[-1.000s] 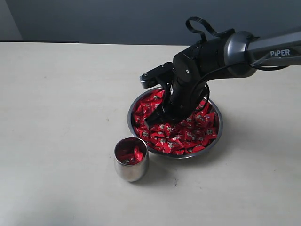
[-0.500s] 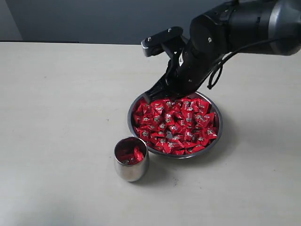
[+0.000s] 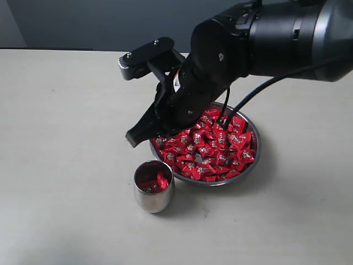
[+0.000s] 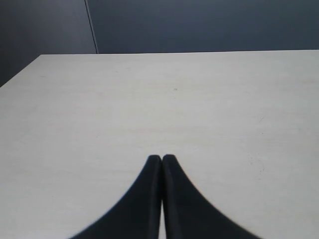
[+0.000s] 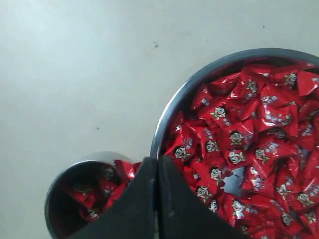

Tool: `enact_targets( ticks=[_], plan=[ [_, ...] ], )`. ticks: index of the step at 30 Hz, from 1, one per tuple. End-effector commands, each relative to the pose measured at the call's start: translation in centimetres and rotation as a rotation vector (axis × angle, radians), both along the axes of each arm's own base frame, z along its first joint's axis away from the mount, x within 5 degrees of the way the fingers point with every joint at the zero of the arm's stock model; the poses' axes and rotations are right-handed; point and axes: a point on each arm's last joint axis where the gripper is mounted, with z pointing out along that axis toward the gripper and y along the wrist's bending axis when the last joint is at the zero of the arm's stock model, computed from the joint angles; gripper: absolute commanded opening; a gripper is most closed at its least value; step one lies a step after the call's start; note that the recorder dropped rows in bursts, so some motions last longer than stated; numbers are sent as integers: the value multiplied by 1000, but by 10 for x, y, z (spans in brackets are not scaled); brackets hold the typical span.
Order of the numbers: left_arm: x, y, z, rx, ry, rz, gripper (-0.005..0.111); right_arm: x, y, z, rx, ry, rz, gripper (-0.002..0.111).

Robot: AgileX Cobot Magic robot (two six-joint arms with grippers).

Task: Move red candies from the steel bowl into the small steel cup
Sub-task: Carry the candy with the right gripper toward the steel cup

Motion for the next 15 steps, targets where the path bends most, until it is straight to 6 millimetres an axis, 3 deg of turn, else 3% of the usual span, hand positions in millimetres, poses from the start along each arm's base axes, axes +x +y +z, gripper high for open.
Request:
enact_targets(
  ticks=[1, 10, 15],
  plan=[
    [0, 0, 0, -5, -12, -5, 0, -6, 9, -8, -17, 6, 36, -1],
    [0, 0, 0, -5, -12, -5, 0, -10, 20, -31, -55, 32, 60, -1],
    [0, 0, 0, -5, -12, -5, 0, -10, 21, -33, -55, 40, 57, -1]
  ],
)
